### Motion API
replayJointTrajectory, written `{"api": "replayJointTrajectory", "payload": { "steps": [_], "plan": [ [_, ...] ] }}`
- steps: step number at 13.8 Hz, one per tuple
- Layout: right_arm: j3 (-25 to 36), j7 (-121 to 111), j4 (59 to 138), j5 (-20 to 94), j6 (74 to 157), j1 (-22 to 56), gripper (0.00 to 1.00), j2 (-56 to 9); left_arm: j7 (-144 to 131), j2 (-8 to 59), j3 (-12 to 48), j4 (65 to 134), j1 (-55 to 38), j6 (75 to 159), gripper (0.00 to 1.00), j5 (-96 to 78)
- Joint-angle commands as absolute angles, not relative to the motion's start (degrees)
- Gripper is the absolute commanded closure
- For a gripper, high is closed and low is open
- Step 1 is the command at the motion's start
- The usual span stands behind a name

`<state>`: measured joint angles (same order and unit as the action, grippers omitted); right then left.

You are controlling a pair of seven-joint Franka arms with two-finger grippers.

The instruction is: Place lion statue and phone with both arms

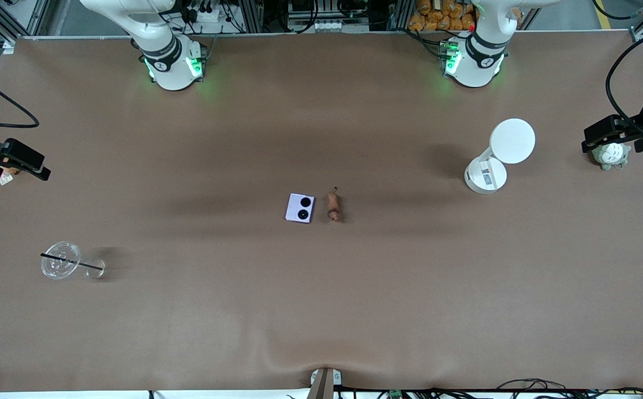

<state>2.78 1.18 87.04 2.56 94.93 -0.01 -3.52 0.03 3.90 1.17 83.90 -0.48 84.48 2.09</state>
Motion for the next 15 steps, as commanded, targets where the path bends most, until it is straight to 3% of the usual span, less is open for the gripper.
{"api": "replayJointTrajectory", "payload": {
  "steps": [1, 15],
  "plan": [
    [2.90, 2.02, 86.13, 3.34, 94.92, -0.17, 0.00, -3.78, 0.44, 4.75, 1.23, 82.18, -0.18, 84.29, 0.00, 1.93],
    [2.81, 1.85, 86.66, 3.16, 93.78, 0.18, 0.00, -3.96, 0.35, 4.66, 1.84, 82.44, -1.23, 83.94, 0.00, 2.20]
  ]
}}
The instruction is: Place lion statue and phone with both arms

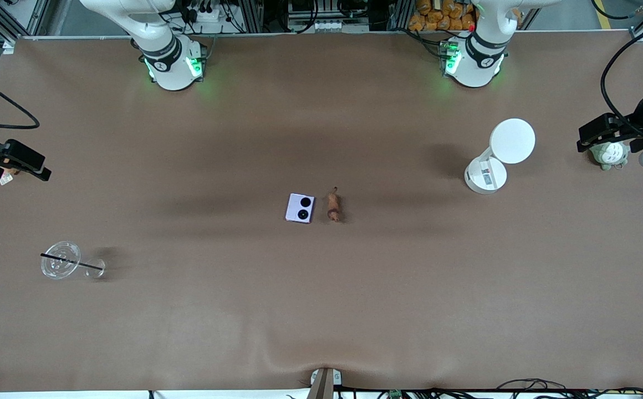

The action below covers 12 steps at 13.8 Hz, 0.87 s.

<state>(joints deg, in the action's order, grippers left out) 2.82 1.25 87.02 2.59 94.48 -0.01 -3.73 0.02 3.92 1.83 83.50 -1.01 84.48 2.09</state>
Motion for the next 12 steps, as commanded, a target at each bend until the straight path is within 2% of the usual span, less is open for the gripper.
{"api": "replayJointTrajectory", "payload": {
  "steps": [1, 12],
  "plan": [
    [2.90, 1.58, 86.66, 2.99, 92.91, 0.09, 0.00, -3.87, 0.44, 4.83, 1.85, 82.62, -1.32, 83.94, 0.00, 2.28],
    [2.99, 1.41, 86.57, 2.81, 87.54, -0.35, 0.00, -2.29, 0.36, 8.96, 4.47, 83.41, -4.38, 81.39, 0.00, 0.97]
  ]
}}
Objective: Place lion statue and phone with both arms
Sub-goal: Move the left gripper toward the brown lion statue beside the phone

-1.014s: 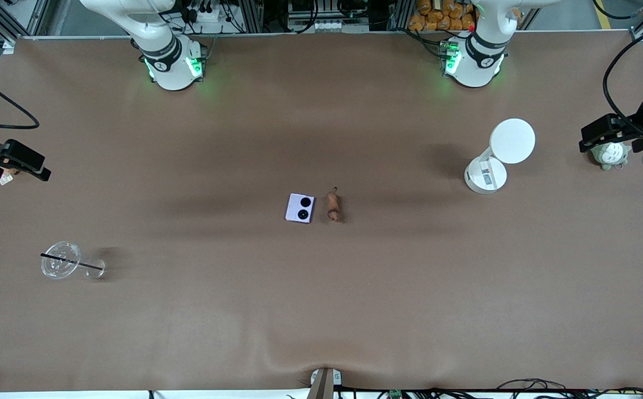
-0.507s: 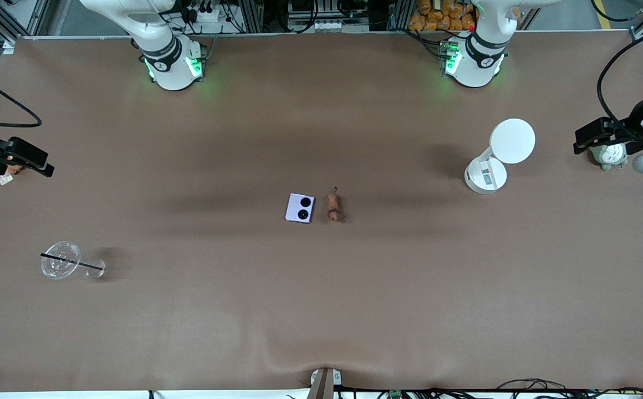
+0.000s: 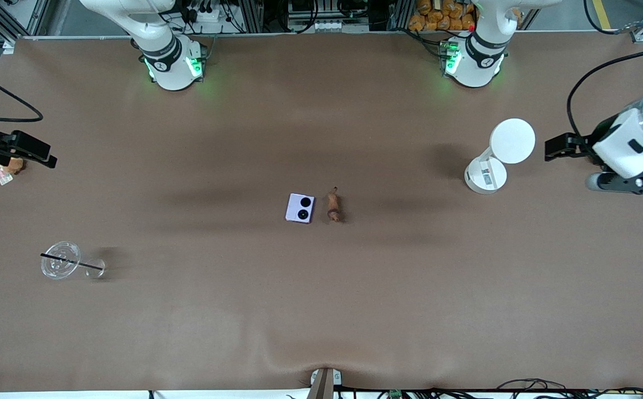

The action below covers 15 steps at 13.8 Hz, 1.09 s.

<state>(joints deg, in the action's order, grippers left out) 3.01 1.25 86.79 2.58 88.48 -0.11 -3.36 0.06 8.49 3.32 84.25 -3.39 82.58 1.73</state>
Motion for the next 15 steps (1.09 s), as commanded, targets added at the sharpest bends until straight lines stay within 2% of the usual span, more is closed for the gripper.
{"api": "replayJointTrajectory", "payload": {
  "steps": [1, 8, 10, 15],
  "plan": [
    [2.99, 1.41, 86.57, 2.81, 87.54, -0.35, 0.00, -2.20, 0.35, 9.40, 5.18, 83.23, -5.00, 81.47, 0.00, 1.05],
    [2.73, 1.67, 86.48, 3.25, 86.84, 0.26, 0.00, -2.20, 0.79, 14.23, 5.36, 82.79, -10.28, 81.82, 0.00, 2.11],
    [2.64, 1.67, 86.40, 3.34, 85.96, 0.44, 0.00, -2.20, -0.52, 16.60, 5.19, 81.22, -15.18, 82.18, 0.00, 2.55],
    [2.64, 1.85, 85.96, 3.34, 84.37, 0.35, 0.00, -1.93, -7.46, 22.57, 5.71, 79.02, -20.12, 90.96, 0.00, 2.37]
  ]
}}
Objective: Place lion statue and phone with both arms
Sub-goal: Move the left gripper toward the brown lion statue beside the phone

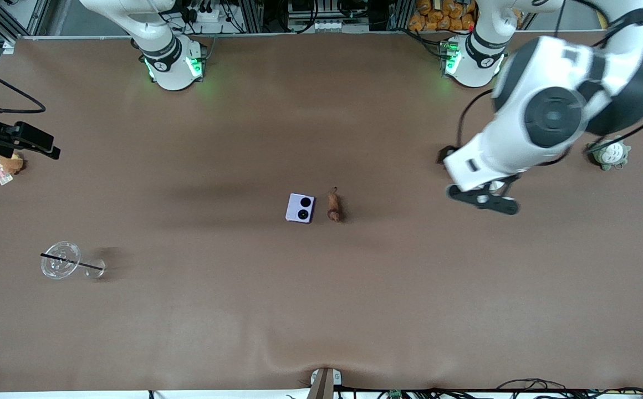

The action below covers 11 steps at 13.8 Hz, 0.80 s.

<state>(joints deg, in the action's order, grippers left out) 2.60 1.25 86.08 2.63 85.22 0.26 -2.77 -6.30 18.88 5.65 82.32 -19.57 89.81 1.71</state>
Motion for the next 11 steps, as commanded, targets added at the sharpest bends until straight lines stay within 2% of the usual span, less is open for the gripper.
{"api": "replayJointTrajectory", "payload": {
  "steps": [1, 4, 11],
  "plan": [
    [2.64, 1.85, 85.96, 3.34, 84.38, 0.35, 0.00, -1.93, -12.17, 24.33, 5.54, 78.84, -22.65, 92.88, 0.00, 2.20],
    [2.64, 1.76, 85.96, 3.43, 84.99, 0.44, 0.00, -2.11, -19.77, 29.08, 4.83, 78.66, -27.68, 98.51, 0.00, 2.46],
    [2.73, 1.67, 86.04, 3.34, 85.25, 0.44, 0.00, -2.28, -32.95, 35.14, 5.27, 78.75, -33.84, 110.64, 0.00, 2.37]
  ]
}}
